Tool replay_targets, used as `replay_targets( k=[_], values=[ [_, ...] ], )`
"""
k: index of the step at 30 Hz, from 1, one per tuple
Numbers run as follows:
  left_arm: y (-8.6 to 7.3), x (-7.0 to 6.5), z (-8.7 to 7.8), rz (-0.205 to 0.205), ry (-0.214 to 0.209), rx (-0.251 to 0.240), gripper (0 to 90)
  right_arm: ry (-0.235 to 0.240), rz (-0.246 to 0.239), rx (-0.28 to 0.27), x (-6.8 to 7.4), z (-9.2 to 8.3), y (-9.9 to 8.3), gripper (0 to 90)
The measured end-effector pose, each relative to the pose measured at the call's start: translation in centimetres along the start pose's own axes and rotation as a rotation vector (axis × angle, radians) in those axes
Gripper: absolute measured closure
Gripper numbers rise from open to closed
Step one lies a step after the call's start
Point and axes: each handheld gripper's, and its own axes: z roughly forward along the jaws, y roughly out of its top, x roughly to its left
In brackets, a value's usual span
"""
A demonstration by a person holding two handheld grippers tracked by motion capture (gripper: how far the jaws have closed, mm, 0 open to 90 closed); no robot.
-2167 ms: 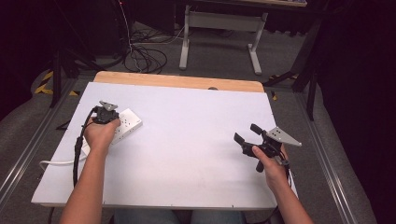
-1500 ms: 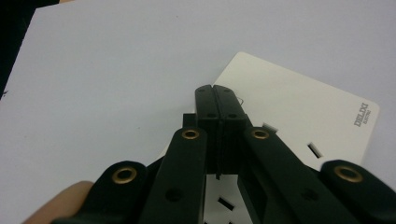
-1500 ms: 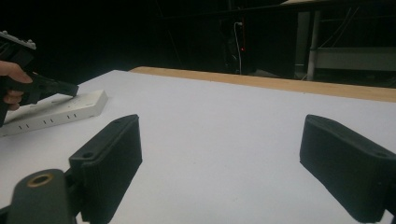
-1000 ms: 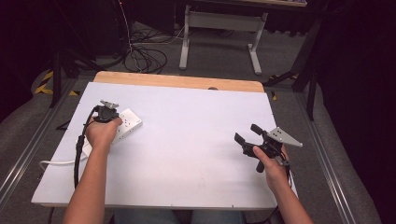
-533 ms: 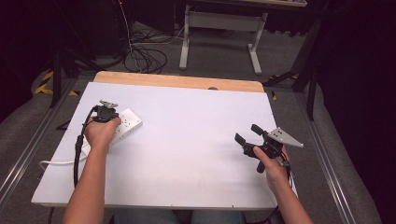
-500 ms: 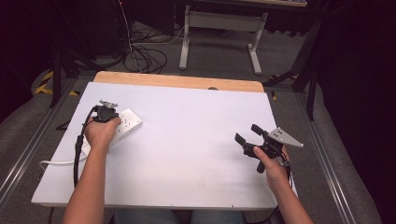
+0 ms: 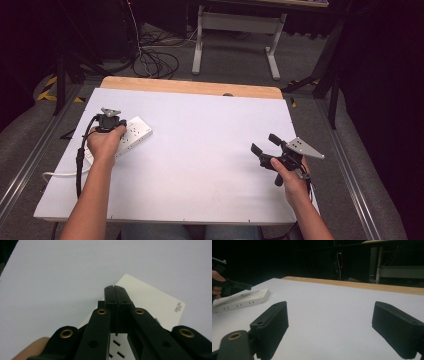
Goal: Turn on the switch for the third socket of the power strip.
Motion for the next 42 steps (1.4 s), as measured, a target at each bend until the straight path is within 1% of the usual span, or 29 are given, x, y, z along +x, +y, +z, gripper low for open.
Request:
replay_targets(
  k=[2,3,7,11,13,14,16,17,19,21,22,24,26,30,32,33,36,39,42],
  values=[
    [-0.1,0.3,-0.8,-0.012,-0.024,-0.038,88.1,0.0,-0.002,0.003,0.0,0.0,0.0,14.1],
    [-0.1,0.4,-1.2,-0.019,-0.027,-0.063,88.1,-0.002,-0.001,0.0,0.0,0.0,0.0,14.1],
    [-0.2,0.7,-2.8,0.012,-0.04,-0.124,88.6,-0.005,-0.002,-0.001,0.1,-0.1,0.1,14.2],
    [-0.4,0.7,-4.4,0.03,-0.053,-0.179,89.7,-0.001,-0.012,0.002,0.3,0.1,0.1,14.2],
    [-0.7,0.6,-5.0,0.041,-0.069,-0.196,89.8,0.0,-0.012,0.004,0.3,0.1,0.1,14.2],
    [-1.0,0.6,-5.3,0.043,-0.077,-0.208,89.8,-0.001,-0.012,0.004,0.3,0.1,0.1,14.2],
    [-1.4,0.6,-5.8,0.029,-0.086,-0.241,89.8,-0.001,-0.01,0.005,0.3,0.2,0.1,14.2],
    [-1.6,0.6,-6.0,0.024,-0.089,-0.25,89.8,-0.002,-0.012,0.004,0.3,0.2,0.1,14.2],
    [-2.1,0.6,-6.5,0.035,-0.079,-0.269,89.8,0.0,-0.014,0.006,0.4,0.2,0.1,14.2],
    [-2.6,0.5,-6.8,0.074,-0.054,-0.277,89.8,0.001,-0.018,0.007,0.4,0.3,0.1,14.2],
    [-2.9,0.6,-6.9,0.079,-0.047,-0.288,89.8,0.001,-0.017,0.01,0.4,0.3,0.1,14.2],
    [-3.3,0.6,-7.3,0.073,-0.046,-0.318,89.8,0.001,-0.017,0.01,0.4,0.3,0.1,14.2],
    [-3.7,0.6,-7.6,0.083,-0.042,-0.342,89.7,0.0,-0.018,0.008,0.4,0.3,0.1,14.2],
    [-4.5,0.4,-8.1,0.096,-0.033,-0.363,86.5,0.0,-0.017,0.011,0.4,0.4,0.1,14.2],
    [-4.7,0.3,-8.5,0.106,-0.023,-0.372,85.7,0.002,-0.017,0.011,0.5,0.4,0.1,14.2],
    [-4.8,0.3,-8.8,0.102,-0.025,-0.382,85.5,0.002,-0.019,0.011,0.5,0.4,0.1,14.2],
    [-4.9,0.0,-9.5,0.114,-0.023,-0.402,84.0,0.003,-0.019,0.01,0.5,0.4,0.1,14.2],
    [-5.1,-0.2,-10.1,0.111,-0.027,-0.415,83.2,0.003,-0.018,0.009,0.5,0.4,0.1,14.2],
    [-5.3,-0.3,-10.6,0.109,-0.018,-0.426,83.0,0.005,-0.02,0.01,0.5,0.4,0.1,14.2]
  ],
)
